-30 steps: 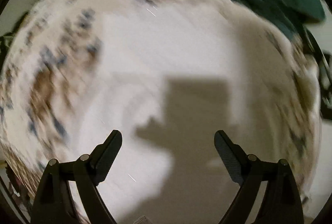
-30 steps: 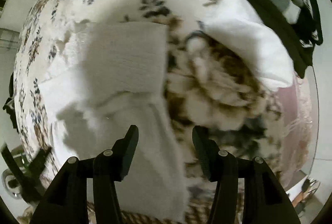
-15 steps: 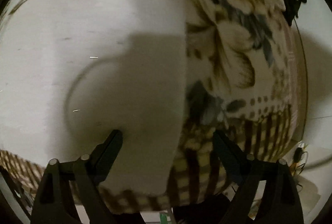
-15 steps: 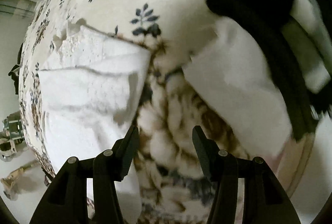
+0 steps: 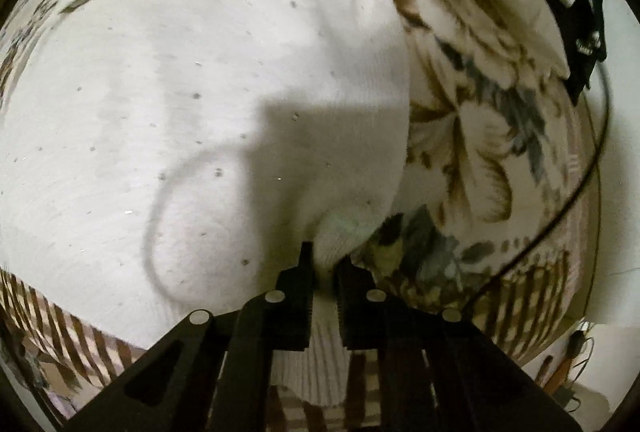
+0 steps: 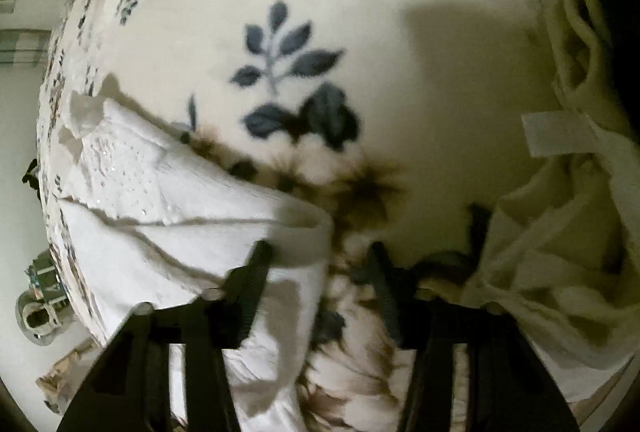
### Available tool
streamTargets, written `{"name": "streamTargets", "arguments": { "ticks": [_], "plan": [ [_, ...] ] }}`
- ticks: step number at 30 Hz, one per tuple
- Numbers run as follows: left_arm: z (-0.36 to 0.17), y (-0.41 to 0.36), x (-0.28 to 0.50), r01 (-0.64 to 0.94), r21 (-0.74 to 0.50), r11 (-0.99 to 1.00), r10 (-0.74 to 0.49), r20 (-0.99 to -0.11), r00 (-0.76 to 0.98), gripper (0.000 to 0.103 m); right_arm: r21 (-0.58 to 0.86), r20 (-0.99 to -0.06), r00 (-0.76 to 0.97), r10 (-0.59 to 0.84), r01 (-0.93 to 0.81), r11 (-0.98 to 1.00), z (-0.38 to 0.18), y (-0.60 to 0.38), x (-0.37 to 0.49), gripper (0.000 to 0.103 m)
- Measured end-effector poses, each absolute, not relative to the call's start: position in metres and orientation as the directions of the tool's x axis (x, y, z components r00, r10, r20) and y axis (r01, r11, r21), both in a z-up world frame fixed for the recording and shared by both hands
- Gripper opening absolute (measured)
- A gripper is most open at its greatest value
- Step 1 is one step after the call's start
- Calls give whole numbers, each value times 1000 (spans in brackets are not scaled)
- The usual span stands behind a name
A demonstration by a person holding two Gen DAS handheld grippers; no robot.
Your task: Fold small clothes
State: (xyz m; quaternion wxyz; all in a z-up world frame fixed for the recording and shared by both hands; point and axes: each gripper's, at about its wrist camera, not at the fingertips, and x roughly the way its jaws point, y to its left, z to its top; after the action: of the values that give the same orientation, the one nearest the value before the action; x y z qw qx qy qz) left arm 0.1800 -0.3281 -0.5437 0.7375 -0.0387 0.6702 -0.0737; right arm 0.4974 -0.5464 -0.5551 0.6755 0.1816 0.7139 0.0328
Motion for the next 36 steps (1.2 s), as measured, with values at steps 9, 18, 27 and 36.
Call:
{"name": "streamTargets", "arguments": {
  "ticks": [9, 18, 27, 36],
  "plan": [
    [-492, -274, 175, -33, -211, 977, -202, -962, 182, 7, 269, -962, 78, 262, 102, 958, -496, -507, 498, 7],
    [-453, -197, 165, -158, -265, 951, -211, -933, 293, 7, 285, -950, 150, 275, 42, 958, -414, -454, 508, 7],
    [-451, -94, 156, -298, -369, 881, -266, -904, 335, 7, 244, -951, 176, 255, -78, 967, -365, -313, 525, 6],
    [-474, 27, 164, -409, -425, 808, -303, -894, 331, 6, 130, -975, 154, 159, -180, 975, -388, -128, 558, 6]
  ]
}}
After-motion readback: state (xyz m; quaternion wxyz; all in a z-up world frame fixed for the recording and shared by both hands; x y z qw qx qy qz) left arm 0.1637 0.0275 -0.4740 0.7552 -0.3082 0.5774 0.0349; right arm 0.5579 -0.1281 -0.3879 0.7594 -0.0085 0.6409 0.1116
